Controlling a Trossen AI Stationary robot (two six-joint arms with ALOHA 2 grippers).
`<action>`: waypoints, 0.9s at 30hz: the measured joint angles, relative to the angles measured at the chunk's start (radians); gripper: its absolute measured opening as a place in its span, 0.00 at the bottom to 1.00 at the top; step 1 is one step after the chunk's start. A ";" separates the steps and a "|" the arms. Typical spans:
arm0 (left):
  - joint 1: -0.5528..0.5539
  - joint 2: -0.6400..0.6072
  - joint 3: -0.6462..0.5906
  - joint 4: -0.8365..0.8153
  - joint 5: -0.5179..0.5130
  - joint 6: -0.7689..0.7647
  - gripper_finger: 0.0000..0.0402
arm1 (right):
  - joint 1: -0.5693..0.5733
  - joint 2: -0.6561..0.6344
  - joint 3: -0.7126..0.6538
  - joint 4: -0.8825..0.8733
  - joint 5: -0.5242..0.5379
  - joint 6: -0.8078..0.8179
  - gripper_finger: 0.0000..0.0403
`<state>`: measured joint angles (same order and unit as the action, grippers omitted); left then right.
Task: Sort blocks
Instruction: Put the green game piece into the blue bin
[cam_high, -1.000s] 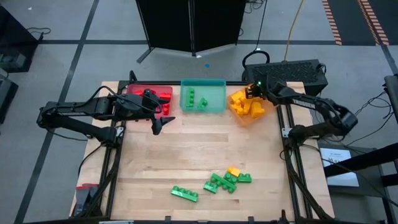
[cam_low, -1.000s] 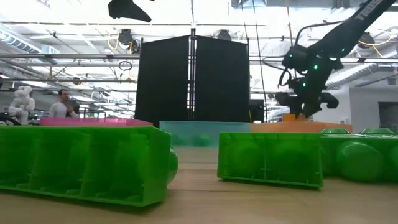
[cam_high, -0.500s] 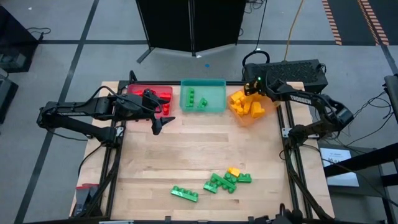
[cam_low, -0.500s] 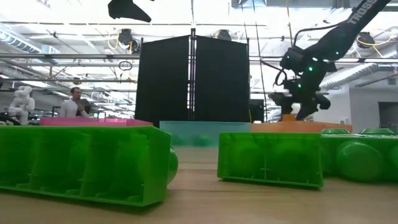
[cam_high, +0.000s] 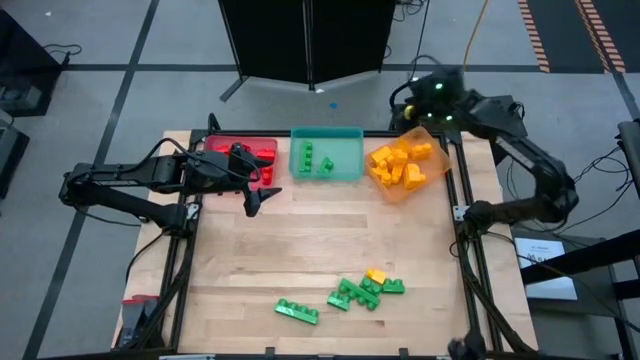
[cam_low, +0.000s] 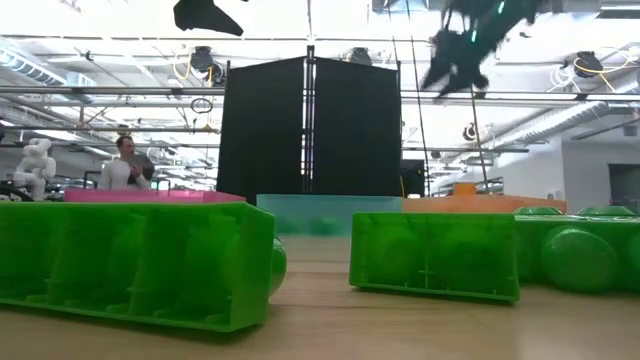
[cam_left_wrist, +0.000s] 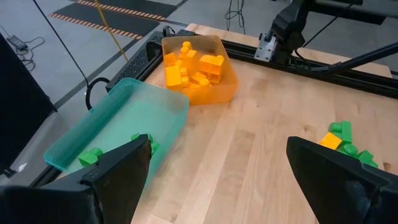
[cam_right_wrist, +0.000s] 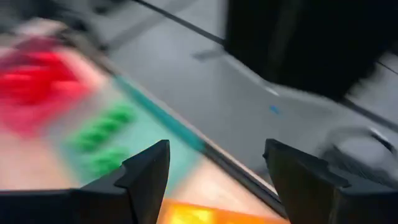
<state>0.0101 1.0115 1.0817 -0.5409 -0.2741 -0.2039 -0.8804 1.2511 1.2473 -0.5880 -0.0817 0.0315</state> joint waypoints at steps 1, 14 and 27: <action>0.000 0.000 0.000 0.000 0.000 0.000 0.93 | 0.013 -0.014 0.040 -0.034 -0.047 -0.016 0.63; 0.000 0.000 0.000 0.010 0.008 0.009 0.93 | 0.439 -0.186 0.163 -0.459 -0.187 -0.032 0.63; -0.029 -0.077 0.001 -0.003 0.033 0.003 0.93 | 1.067 -0.210 -0.029 -0.507 -0.005 0.482 0.58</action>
<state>-0.0187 0.9346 1.0823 -0.5436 -0.2408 -0.2012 0.1862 1.0412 1.2186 -1.0949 -0.0863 0.5134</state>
